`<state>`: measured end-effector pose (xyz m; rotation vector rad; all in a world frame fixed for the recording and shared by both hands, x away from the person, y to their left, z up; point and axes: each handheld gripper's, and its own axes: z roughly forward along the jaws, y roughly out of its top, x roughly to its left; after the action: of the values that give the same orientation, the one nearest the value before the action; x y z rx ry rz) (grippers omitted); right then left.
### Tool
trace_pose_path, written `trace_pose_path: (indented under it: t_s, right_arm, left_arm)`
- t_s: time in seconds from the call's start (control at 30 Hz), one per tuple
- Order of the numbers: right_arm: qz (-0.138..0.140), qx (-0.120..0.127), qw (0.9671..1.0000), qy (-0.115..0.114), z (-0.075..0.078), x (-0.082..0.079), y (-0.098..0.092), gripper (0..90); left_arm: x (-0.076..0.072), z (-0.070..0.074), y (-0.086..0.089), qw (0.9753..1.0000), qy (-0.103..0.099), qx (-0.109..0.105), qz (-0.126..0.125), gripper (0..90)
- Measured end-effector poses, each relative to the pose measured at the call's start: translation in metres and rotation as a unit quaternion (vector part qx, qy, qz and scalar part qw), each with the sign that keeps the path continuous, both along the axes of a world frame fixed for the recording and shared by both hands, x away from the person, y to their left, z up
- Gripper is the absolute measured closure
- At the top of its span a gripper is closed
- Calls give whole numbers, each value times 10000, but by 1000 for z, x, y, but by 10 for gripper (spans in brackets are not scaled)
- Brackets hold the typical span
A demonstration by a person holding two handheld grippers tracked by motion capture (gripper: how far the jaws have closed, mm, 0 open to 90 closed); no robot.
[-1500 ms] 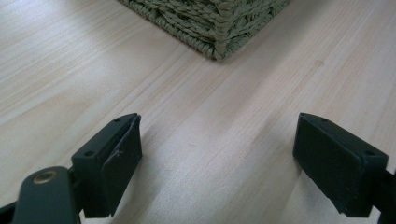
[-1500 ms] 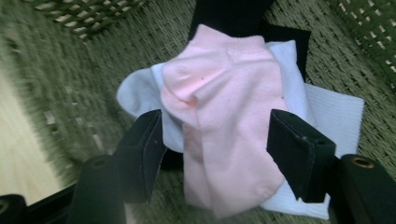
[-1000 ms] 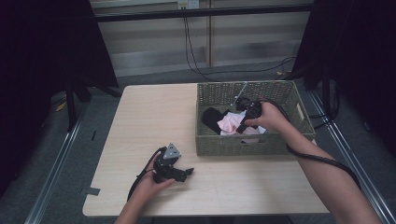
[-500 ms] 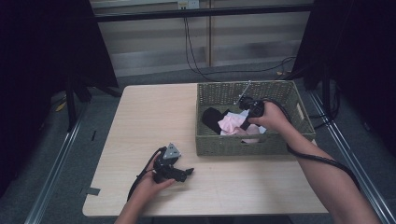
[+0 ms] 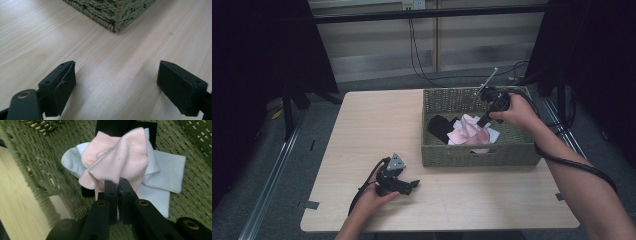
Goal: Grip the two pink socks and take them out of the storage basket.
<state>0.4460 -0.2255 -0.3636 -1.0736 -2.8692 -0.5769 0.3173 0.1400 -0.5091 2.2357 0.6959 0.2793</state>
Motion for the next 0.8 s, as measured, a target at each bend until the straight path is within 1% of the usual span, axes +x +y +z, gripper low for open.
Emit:
trace_pose_path:
  t_s: [0.07,0.1,0.13,0.17,0.2,0.27,0.3,0.33,0.4,0.5,0.6,0.67,0.8]
  right_arm:
    - [4,-6,10000,39,9,-2,-1,865]
    - [10,-9,10000,14,13,-3,-2,865]
    - [10,-9,10000,14,13,-3,-2,865]
    - [40,26,10000,6,15,-4,-2,865]
    - [44,42,10000,26,24,-6,-4,865]
    - [47,81,10000,30,30,-7,-5,865]
    - [47,81,10000,30,30,-7,-5,865]
    - [88,110,9999,11,38,-9,-6,865]
    - [71,170,9998,6,43,-12,-7,865]
    - [142,245,9996,-33,54,-17,-7,865]
    - [179,313,9993,-43,61,-21,-7,865]
    - [237,293,9993,-64,65,-24,-7,865]
    - [303,313,9990,-29,72,-32,-7,865]
  left_arm:
    - [0,0,0,10000,0,-1,-1,151]
    - [0,0,0,10000,17,11,-10,151]
    - [0,0,0,10000,17,11,-10,151]
    - [0,0,0,10000,15,14,-12,151]
    - [0,0,0,10000,16,13,-12,151]
    - [0,0,0,10000,16,13,-13,150]
    - [0,0,0,10000,16,13,-13,151]
    - [0,0,0,10000,16,11,-11,151]
    - [0,0,0,10000,16,13,-13,151]
    - [0,0,0,10000,16,12,-11,151]
    - [0,0,0,10000,16,11,-11,151]
    - [0,0,0,10000,16,13,-13,151]
    - [0,0,0,10000,16,16,-15,151]
